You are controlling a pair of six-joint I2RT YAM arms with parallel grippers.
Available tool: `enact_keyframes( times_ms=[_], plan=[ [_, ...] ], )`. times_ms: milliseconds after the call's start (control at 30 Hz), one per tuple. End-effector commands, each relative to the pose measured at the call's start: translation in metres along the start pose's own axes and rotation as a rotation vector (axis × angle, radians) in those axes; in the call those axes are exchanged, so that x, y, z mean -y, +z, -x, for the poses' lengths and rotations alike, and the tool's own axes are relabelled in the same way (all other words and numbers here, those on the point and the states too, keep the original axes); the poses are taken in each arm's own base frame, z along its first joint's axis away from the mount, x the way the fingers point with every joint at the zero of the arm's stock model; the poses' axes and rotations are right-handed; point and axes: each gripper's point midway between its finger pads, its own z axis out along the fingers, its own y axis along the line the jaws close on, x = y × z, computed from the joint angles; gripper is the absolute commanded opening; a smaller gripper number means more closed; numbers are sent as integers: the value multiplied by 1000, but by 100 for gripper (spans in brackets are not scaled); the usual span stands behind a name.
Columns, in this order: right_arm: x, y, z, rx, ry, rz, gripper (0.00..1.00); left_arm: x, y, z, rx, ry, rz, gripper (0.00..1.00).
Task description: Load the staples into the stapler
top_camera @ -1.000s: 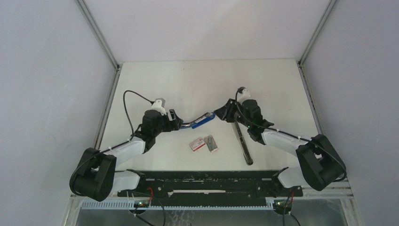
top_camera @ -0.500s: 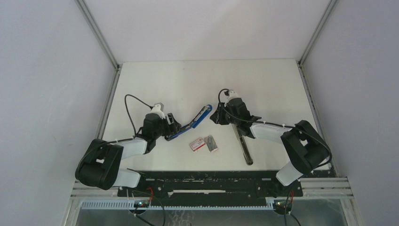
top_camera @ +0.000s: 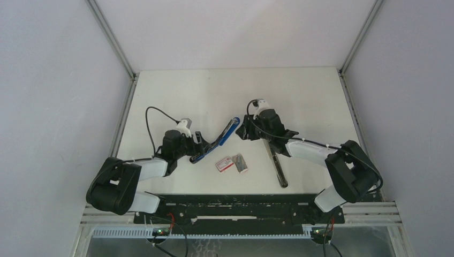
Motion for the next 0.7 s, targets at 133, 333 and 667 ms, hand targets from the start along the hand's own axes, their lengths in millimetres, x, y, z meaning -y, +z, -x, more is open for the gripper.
enact_keyframes(
  times_ms=[133, 333, 667],
  plan=[
    [-36, 8, 59, 98, -221, -56, 57, 12, 2, -4, -56, 205, 45, 84],
    [-20, 29, 65, 88, -288, -175, 56, 5, 5, -9, -92, 248, 121, 77],
    [18, 59, 58, 19, -291, -299, 46, 12, 12, -30, -163, 338, 157, 37]
  ],
)
